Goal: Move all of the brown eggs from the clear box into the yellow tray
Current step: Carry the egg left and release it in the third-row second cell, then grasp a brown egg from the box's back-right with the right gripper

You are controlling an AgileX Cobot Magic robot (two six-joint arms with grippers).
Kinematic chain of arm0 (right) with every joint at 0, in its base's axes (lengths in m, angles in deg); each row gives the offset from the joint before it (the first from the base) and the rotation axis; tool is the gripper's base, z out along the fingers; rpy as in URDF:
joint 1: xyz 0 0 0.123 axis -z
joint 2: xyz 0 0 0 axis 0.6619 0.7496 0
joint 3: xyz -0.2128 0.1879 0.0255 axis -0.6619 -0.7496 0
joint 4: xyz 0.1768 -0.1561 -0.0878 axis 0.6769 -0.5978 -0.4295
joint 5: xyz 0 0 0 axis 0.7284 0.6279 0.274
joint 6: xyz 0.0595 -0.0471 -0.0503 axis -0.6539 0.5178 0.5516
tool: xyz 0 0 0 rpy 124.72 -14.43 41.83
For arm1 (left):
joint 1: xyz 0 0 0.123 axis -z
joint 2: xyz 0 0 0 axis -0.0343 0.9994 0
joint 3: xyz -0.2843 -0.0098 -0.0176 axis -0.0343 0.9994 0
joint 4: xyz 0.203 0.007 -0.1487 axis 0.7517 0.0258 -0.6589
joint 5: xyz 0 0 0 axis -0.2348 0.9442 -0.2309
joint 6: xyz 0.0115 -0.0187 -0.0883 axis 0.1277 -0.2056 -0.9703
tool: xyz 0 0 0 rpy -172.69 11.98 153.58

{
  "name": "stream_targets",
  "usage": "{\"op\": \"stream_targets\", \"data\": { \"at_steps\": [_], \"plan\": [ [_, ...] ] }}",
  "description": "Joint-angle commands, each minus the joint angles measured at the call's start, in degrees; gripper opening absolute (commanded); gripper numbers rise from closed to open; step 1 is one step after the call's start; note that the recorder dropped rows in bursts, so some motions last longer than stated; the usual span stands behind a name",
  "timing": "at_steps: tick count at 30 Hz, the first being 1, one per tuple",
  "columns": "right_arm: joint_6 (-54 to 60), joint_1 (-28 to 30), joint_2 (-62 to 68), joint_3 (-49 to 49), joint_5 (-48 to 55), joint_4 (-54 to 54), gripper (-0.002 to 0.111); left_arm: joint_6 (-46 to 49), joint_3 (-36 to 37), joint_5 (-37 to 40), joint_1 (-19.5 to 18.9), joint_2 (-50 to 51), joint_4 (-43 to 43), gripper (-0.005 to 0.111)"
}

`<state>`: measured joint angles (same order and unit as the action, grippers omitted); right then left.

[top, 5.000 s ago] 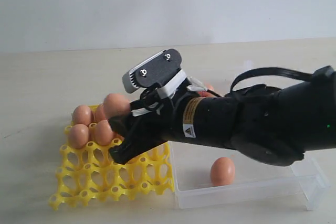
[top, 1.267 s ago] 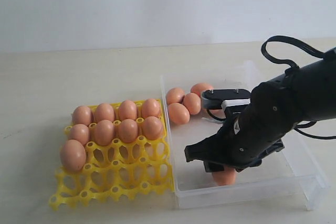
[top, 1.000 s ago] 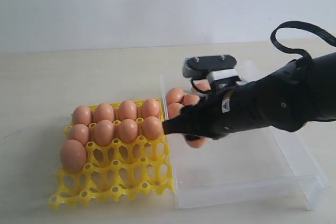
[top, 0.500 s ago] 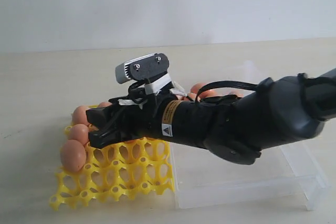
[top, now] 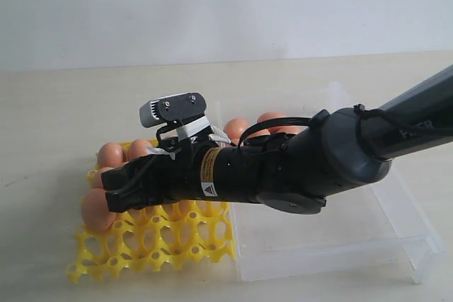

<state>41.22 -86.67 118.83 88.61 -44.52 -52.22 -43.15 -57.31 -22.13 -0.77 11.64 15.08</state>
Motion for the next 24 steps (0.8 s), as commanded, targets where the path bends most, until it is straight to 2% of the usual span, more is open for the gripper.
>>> {"op": "stream_targets", "data": {
  "at_steps": [1,4,6,11,14,17,22,24],
  "plan": [
    [-0.13,-0.13,0.06,0.25,-0.04,-0.49,0.029,-0.26,-0.23,-0.57,0.32,-0.32,-0.32,0.0],
    [-0.13,-0.13,0.06,0.25,0.59,-0.08,0.057,-0.26,-0.23,-0.57,0.32,-0.32,-0.32,0.0],
    [-0.13,-0.13,0.06,0.25,1.59,0.1,0.068,-0.26,-0.23,-0.57,0.32,-0.32,-0.32,0.0],
    [-0.13,-0.13,-1.62,0.25,3.88,0.1,0.068,-0.26,-0.23,-0.57,0.32,-0.32,-0.32,0.0],
    [-0.13,-0.13,-6.97,0.25,9.78,0.1,0.057,-0.26,-0.23,-0.57,0.32,-0.32,-0.32,0.0],
    [2.47,-0.13,-13.88,0.25,22.01,0.1,0.036,-0.26,-0.23,-0.57,0.32,-0.32,-0.32,0.0],
    [23.45,2.16,-22.17,0.46,44.57,10.36,0.0,-0.26,-0.23,-0.57,0.32,-0.32,-0.32,0.0],
    [29.9,4.69,-22.84,0.46,49.83,14.01,0.0,-0.26,-0.23,-0.57,0.32,-0.32,-0.32,0.0]
  ]
}}
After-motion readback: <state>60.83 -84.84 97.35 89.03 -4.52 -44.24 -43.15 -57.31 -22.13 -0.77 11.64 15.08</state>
